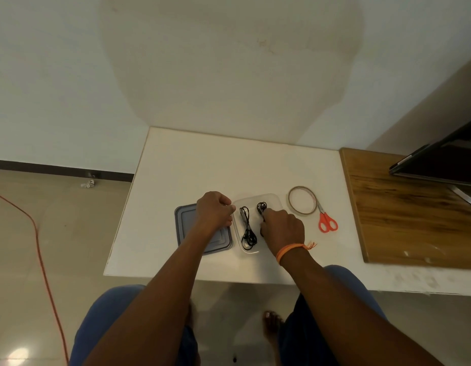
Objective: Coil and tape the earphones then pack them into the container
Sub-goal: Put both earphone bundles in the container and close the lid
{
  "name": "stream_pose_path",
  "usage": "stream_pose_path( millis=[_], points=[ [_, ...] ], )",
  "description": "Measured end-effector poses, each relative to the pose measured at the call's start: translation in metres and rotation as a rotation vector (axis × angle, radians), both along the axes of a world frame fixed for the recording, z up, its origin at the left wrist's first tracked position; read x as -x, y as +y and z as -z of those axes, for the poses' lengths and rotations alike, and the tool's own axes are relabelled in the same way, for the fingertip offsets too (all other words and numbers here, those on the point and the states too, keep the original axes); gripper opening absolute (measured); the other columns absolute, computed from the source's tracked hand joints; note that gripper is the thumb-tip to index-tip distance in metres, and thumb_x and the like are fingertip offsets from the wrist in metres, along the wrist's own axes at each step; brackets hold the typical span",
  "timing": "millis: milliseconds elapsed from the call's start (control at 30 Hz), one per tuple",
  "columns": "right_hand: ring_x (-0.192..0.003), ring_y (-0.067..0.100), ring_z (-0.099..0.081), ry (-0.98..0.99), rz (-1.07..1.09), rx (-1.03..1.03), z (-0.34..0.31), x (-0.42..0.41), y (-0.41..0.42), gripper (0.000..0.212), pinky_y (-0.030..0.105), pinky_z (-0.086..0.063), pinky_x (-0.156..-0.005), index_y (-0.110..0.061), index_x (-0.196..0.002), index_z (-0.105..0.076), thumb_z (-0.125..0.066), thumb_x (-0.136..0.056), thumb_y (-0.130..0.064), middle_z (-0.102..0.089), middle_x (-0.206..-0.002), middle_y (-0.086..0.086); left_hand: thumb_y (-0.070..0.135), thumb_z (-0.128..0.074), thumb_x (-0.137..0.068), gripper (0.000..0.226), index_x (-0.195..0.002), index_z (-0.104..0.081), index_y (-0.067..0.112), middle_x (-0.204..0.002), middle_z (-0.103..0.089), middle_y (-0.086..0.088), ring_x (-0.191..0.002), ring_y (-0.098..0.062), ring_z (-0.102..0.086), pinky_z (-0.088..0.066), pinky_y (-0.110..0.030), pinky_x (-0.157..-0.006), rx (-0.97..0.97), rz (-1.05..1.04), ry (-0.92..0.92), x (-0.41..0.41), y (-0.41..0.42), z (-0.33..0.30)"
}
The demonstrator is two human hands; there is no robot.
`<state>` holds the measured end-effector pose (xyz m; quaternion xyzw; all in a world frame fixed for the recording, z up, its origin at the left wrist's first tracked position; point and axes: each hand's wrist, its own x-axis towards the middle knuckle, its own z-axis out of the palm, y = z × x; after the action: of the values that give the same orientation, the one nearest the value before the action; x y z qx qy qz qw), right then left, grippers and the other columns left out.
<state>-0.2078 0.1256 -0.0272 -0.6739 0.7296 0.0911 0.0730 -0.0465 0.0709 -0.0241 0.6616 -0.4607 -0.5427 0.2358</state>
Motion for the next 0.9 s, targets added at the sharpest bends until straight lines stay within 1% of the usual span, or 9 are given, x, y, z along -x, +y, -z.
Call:
stream_pose_path(
  millis=[167,267,367,433,500,600,700,800,900],
  points=[
    [-0.092,0.032,-0.065,-0.15,0.105,0.036,-0.006,0.001,0.001,0.023,0.031,-0.042,-0.066,-0.014,-0.106,-0.062,-0.054,-0.096,-0.033,-0.068,-0.099,0.012,0.015,-0.066,-0.092,0.012,-0.093,-0.066,0.002,-0.083,-0.071,-0.014,-0.068,-0.021,-0.069,-0.062,-0.036,-0.069,0.035,0.024,-0.038,0.0,0.005,-0.003],
    [-0.086,0.028,-0.065,-0.283,0.214,0.158,-0.011,0.008,0.003,0.024,0.028,-0.043,-0.063,-0.015,-0.095,-0.066,-0.058,-0.094,-0.037,-0.069,-0.09,0.008,0.015,-0.06,-0.091,0.015,-0.102,-0.067,0.007,-0.105,-0.068,-0.01,-0.096,-0.024,-0.063,-0.051,-0.032,-0.081,0.223,0.092,-0.325,-0.011,0.007,-0.004],
    [-0.074,0.022,-0.066,-0.476,0.377,0.298,-0.016,0.019,0.003,0.02,0.03,-0.052,-0.062,-0.016,-0.08,-0.068,-0.064,-0.09,-0.033,-0.069,-0.076,0.002,0.03,-0.073,-0.078,0.075,-0.141,-0.038,0.011,-0.149,-0.029,-0.021,-0.137,-0.042,-0.025,-0.035,-0.05,-0.102,0.152,0.254,-0.667,-0.024,0.015,-0.002],
    [-0.069,0.02,-0.065,-0.597,0.457,0.364,-0.019,0.026,0.002,0.018,0.032,-0.055,-0.063,-0.016,-0.074,-0.067,-0.068,-0.087,-0.029,-0.069,-0.07,0.0,0.051,-0.084,-0.064,0.127,-0.153,-0.001,0.013,-0.159,0.009,-0.024,-0.145,-0.049,0.006,-0.015,-0.068,-0.109,-0.095,0.304,-0.703,-0.027,0.023,-0.003],
    [-0.065,0.017,-0.065,-0.722,0.533,0.395,-0.02,0.029,0.002,0.017,0.035,-0.057,-0.065,-0.016,-0.072,-0.068,-0.07,-0.085,-0.027,-0.068,-0.066,-0.002,0.061,-0.084,-0.06,0.143,-0.152,0.014,0.009,-0.158,0.016,-0.026,-0.145,-0.05,0.011,-0.012,-0.072,-0.11,-0.209,0.27,-0.69,-0.024,0.031,0.001],
    [-0.063,0.017,-0.068,-0.858,0.602,0.39,-0.02,0.032,0.005,0.018,0.039,-0.059,-0.066,-0.018,-0.067,-0.066,-0.071,-0.083,-0.026,-0.067,-0.062,-0.003,0.058,-0.083,-0.059,0.133,-0.15,-0.003,0.005,-0.154,-0.011,-0.025,-0.14,-0.045,-0.015,-0.031,-0.062,-0.106,-0.144,0.214,-0.774,-0.016,0.036,0.002],
    [-0.064,0.017,-0.069,-0.908,0.614,0.371,-0.02,0.031,0.007,0.02,0.041,-0.06,-0.067,-0.025,-0.064,-0.062,-0.072,-0.082,-0.026,-0.068,-0.063,-0.004,0.038,-0.085,-0.059,0.107,-0.139,-0.021,0.006,-0.137,-0.031,-0.019,-0.126,-0.039,-0.031,-0.041,-0.051,-0.095,-0.067,0.109,-0.742,-0.016,0.034,0.0],
    [-0.065,0.017,-0.069,-0.921,0.603,0.338,-0.019,0.032,0.009,0.02,0.041,-0.06,-0.067,-0.025,-0.064,-0.063,-0.073,-0.081,-0.026,-0.068,-0.064,-0.004,0.027,-0.092,-0.059,0.103,-0.136,-0.027,0.006,-0.133,-0.036,-0.018,-0.124,-0.038,-0.037,-0.044,-0.048,-0.095,-0.166,-0.028,-0.552,-0.02,0.032,-0.001],
    [-0.065,0.018,-0.069,-0.947,0.603,0.321,-0.018,0.032,0.007,0.017,0.041,-0.061,-0.064,-0.022,-0.066,-0.065,-0.074,-0.08,-0.025,-0.068,-0.065,-0.002,0.013,-0.081,-0.073,0.064,-0.123,-0.043,0.003,-0.12,-0.055,-0.02,-0.102,-0.031,-0.055,-0.051,-0.038,-0.08,-0.107,-0.116,-0.283,-0.032,0.026,-0.002]
  ],
)
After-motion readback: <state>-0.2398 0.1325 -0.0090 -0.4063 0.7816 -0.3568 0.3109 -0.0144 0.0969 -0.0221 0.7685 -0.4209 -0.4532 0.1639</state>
